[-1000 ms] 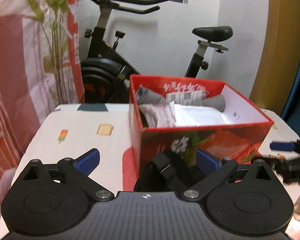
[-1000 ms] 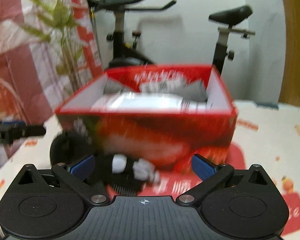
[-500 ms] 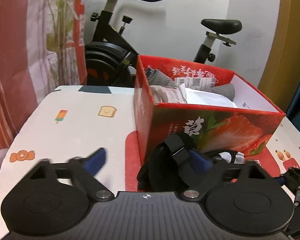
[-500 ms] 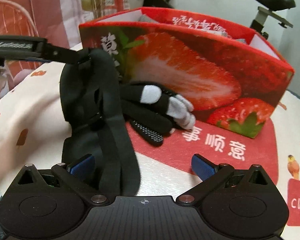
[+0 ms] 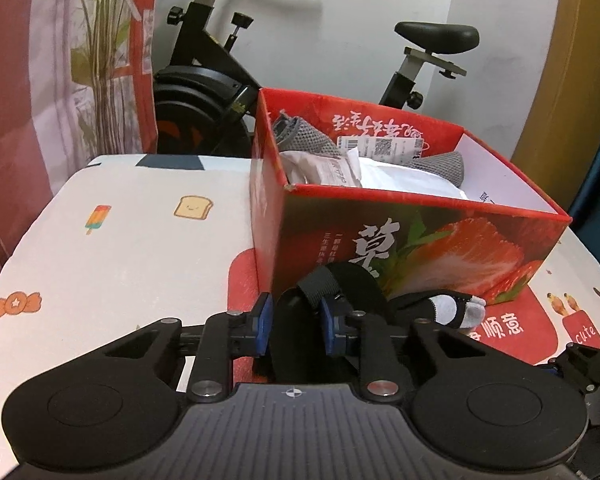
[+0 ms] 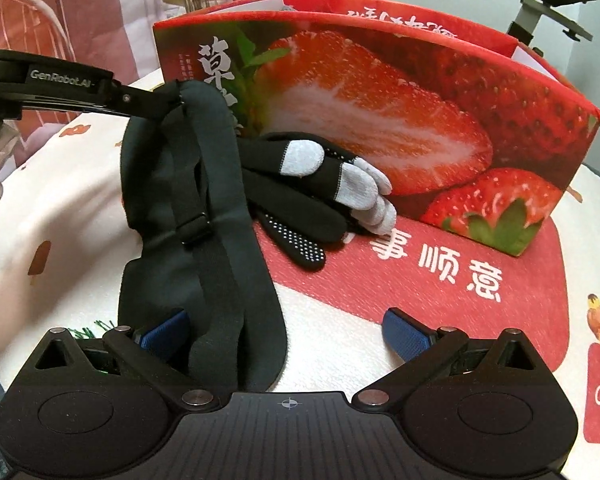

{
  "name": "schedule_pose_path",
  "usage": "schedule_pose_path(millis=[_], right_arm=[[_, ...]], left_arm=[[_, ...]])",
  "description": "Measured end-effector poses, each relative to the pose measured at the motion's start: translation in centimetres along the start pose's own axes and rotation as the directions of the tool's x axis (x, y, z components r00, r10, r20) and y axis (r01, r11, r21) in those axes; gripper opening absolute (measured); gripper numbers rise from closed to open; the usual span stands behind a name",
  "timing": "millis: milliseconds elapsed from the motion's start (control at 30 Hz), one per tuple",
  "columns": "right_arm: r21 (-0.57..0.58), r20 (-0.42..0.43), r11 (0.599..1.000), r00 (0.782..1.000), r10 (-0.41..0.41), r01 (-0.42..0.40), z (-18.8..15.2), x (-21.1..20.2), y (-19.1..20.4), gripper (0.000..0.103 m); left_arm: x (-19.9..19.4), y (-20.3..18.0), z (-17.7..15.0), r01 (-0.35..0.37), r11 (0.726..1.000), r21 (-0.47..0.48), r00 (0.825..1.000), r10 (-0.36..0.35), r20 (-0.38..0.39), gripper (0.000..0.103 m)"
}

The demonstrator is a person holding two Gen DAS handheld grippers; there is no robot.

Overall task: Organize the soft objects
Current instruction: 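Lift the black strap item with the left gripper toward the box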

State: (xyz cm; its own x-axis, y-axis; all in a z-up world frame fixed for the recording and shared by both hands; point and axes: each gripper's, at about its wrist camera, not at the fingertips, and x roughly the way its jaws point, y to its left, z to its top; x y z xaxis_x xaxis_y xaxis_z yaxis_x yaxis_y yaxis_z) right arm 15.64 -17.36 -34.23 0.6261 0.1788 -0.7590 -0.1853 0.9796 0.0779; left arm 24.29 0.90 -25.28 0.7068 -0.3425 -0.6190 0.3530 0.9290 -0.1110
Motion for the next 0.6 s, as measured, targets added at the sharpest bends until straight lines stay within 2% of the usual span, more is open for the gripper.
schedule_pose_path(millis=[267,400,533,600], right_arm=[[-0.011,-0.003,0.999,0.999,-0.037,0.037,-0.2,-0.1,-0.7,0.103],[0.01,-0.001,0.997,0.997,-0.071,0.071,-0.2,-0.4,-2.2,0.103],[0.048,0.004,0.995,0.996,-0.088,0.088,-0.2,-0.7,-3.9,0.103],[0.061,0.006,0.994,0.996,-0.091,0.09,-0.2,-0.8,-4.5,0.103]], left_arm=[[-0.3,0.2,-0.2,-0.017,1.0,0.009,1.0,0.017,-0.014,0.021],[-1.0,0.7,-0.8,-0.034,0.999,0.005,0.999,0.034,-0.018,0.019],[-2.1,1.1,-2.0,-0.093,0.996,-0.006,0.996,0.093,-0.002,0.016],[-2.4,1.0,-2.8,-0.095,0.995,-0.011,0.995,0.095,-0.006,0.015]])
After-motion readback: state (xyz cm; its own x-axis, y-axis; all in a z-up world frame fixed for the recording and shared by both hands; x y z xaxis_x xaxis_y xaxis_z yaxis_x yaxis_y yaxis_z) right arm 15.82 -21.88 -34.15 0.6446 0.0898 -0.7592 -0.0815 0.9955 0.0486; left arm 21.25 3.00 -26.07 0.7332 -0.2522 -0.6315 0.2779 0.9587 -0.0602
